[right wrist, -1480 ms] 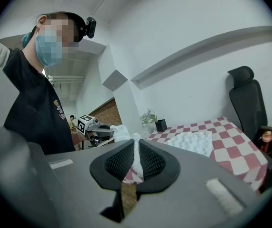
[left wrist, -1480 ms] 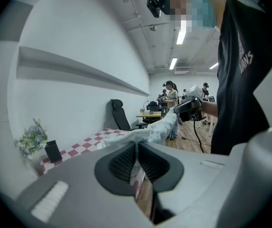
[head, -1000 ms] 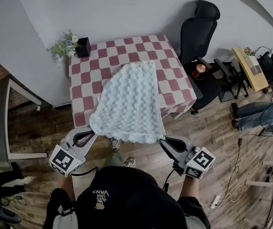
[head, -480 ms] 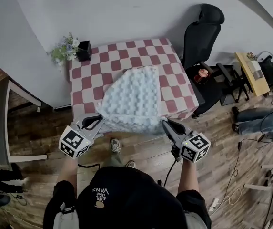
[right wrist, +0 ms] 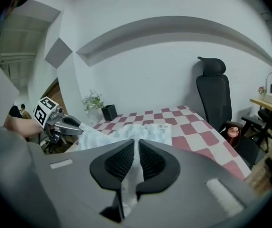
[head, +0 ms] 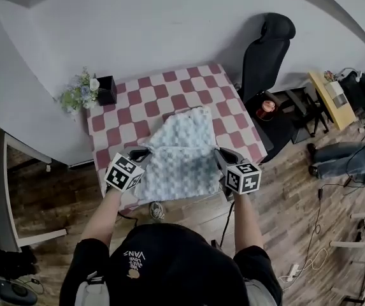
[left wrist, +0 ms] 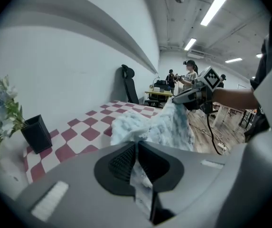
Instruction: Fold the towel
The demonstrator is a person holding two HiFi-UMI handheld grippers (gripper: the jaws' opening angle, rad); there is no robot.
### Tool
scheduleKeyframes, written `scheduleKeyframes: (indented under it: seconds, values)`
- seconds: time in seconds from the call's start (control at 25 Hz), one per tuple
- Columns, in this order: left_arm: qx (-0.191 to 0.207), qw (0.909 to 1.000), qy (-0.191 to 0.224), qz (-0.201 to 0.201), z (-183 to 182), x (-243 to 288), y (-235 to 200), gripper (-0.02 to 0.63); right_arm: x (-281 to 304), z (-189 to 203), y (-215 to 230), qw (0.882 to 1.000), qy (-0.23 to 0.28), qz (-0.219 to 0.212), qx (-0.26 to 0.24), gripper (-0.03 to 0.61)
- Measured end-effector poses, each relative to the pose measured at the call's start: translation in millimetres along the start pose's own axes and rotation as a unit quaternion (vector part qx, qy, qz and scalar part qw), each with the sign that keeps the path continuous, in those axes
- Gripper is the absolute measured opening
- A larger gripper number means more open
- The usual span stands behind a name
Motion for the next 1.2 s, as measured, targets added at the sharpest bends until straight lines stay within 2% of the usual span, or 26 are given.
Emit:
scheduleKeyframes:
  seconds: [0.16, 0.32, 0.4, 0.44, 0.48, 0.56, 0.64, 0.76, 0.92, 1.04, 1.2]
  values:
    - [-0.008, 0.9989, -0.036, 0.03, 18, 35, -15, 0.022, 37, 7, 18, 0.998, -0.034, 0.049, 0.001, 0.029]
    - [-0.022, 0.9973, -0.053, 0.046, 33, 55, -21, 0.036, 65, 24, 35, 0.994, -0.065, 0.082, 0.007, 0.035]
    - [-0.041, 0.9969, -0.048, 0.048, 35, 59, -27, 0.147, 75, 28, 48, 0.991, -0.091, 0.1, 0.006, 0.057]
    - [-0.055, 0.9963, -0.042, 0.05, 36, 59, -31, 0.194, 78, 28, 54, 0.99, -0.099, 0.105, 0.009, 0.115]
    - [-0.071, 0.9956, -0.036, 0.05, 38, 58, -37, 0.214, 80, 25, 61, 0.989, -0.099, 0.107, 0.014, 0.147]
    - [-0.097, 0.9943, -0.021, 0.038, 38, 54, -57, 0.242, 86, 10, 76, 0.991, -0.083, 0.102, 0.028, 0.15]
    - [-0.111, 0.9934, -0.006, 0.026, 31, 54, -77, 0.242, 99, -11, 90, 0.993, -0.068, 0.091, 0.039, 0.152]
    - [-0.119, 0.9921, 0.013, 0.037, 14, 65, -91, 0.242, 125, -37, 107, 0.994, -0.071, 0.076, 0.035, 0.152]
    - [-0.121, 0.9899, 0.026, 0.069, -9, 92, -98, 0.252, 162, -64, 123, 0.995, -0.08, 0.046, 0.046, 0.158]
    - [-0.124, 0.9862, 0.014, 0.109, -17, 117, -95, 0.252, 186, -74, 133, 0.993, -0.094, 0.024, 0.066, 0.167]
    - [-0.151, 0.9772, -0.004, 0.149, -15, 142, -91, 0.251, 213, -71, 140, 0.988, -0.124, 0.006, 0.092, 0.167]
Point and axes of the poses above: the fingertips, and each gripper's own axes: x forward along the fingers, y to its right, z out of its underside, the point moved 2 cm from there along -x, backward along the fingers, and after that the axes turned 11 degrees about x, right-handed, at the moved point
